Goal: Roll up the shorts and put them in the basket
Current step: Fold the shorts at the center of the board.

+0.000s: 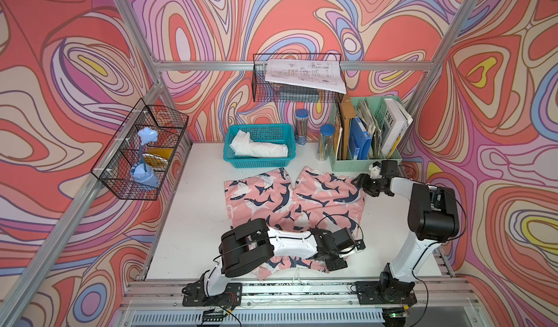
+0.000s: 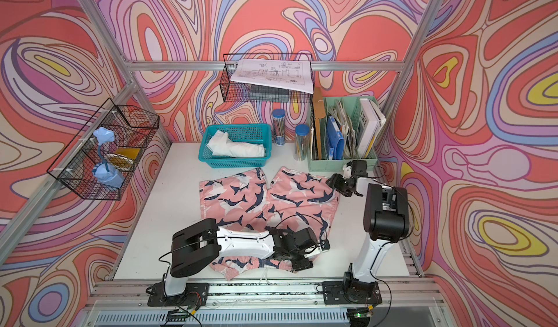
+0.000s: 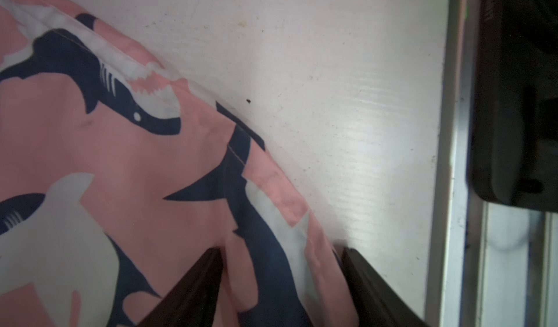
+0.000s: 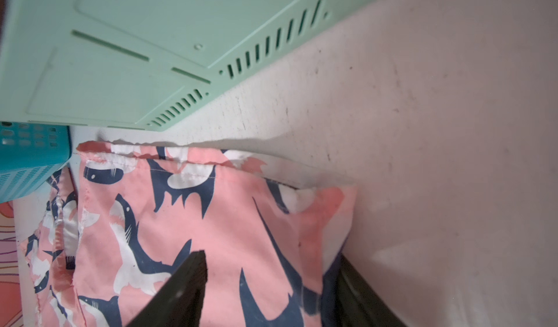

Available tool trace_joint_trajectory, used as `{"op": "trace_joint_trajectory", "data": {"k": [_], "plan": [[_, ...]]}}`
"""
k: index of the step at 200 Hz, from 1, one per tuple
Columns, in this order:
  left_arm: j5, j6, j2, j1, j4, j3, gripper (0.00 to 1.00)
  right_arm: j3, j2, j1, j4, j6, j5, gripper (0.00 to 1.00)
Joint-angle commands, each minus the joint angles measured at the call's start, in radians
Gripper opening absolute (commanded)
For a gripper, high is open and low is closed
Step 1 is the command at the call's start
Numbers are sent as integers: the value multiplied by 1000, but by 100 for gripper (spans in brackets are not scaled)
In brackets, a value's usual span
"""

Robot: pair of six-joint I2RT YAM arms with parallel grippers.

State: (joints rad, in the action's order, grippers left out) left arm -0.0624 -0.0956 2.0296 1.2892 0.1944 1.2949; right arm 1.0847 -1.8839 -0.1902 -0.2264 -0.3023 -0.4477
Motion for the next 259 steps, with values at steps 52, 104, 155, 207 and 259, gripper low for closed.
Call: {"op": "trace_joint_trajectory", "data": {"k": [52,104,155,207,259], "plan": [[34,12,6,1,54,24,23,-36,-16,5,32,-32,31,36],[22,-30,-27,2,56,60,10,-35,68,-2,65,-78,143,0],[-27,-92,-24,-1,20,144,0,-88,230,-84,72,-102,258,0],[-64,-91,-20,-2,-60,217,0,-97,388,-118,23,-70,316,0],[-41,-27,-167,-11,-169,53,0,27,444,-55,16,8,70,0]]}}
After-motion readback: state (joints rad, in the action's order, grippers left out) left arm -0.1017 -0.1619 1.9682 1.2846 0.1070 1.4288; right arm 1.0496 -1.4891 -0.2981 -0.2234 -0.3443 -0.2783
